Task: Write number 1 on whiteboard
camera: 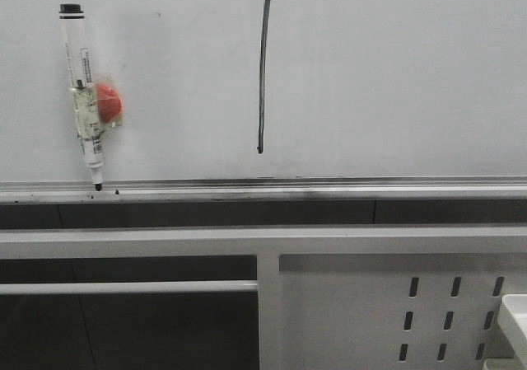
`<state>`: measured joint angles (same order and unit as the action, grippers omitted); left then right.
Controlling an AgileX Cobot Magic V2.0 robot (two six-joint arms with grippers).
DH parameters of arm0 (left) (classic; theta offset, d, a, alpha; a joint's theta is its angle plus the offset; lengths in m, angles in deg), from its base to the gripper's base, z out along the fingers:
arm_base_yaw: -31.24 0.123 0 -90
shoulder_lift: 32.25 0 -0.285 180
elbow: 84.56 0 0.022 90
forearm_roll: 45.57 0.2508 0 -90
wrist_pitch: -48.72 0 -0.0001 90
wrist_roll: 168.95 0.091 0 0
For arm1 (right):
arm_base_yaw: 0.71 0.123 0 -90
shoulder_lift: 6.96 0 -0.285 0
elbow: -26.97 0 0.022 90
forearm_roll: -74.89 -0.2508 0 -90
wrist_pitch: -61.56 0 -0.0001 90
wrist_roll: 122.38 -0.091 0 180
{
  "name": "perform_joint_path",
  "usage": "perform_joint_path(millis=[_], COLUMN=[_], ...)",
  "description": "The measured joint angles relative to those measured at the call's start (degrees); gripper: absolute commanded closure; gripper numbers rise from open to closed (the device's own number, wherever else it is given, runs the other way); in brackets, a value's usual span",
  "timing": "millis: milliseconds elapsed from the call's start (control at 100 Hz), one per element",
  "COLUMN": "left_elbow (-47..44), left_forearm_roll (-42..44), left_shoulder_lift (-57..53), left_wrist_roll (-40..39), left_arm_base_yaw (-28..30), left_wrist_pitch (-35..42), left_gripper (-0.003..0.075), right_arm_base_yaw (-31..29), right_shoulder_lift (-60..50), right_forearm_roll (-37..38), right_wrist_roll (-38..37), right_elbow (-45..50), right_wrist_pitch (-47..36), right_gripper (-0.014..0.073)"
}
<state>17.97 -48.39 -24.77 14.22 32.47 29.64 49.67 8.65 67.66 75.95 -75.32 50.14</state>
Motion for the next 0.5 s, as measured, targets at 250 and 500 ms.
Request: perform_joint_path(millis=[250,500], left_elbow=[0.00,0.00], left_forearm_roll=[0.00,0.00], left_shoulder_lift=[0.00,0.00], left_wrist_roll=[0.00,-0.10], left_arm_base_yaw=[0.00,0.00], left_wrist_pitch=[0.00,0.00], left_gripper=[0.0740,0.0740], right_arm_base_yaw=[0.00,-5.77], right_shoulder_lift=[0.00,-0.24], right_forearm_roll=[0.00,-0.77], right_wrist_roll=[0.00,0.00], right_elbow=[0.00,0.00], right_wrist_pitch=[-0.08,1.50], right_gripper=[0.0663,0.0663])
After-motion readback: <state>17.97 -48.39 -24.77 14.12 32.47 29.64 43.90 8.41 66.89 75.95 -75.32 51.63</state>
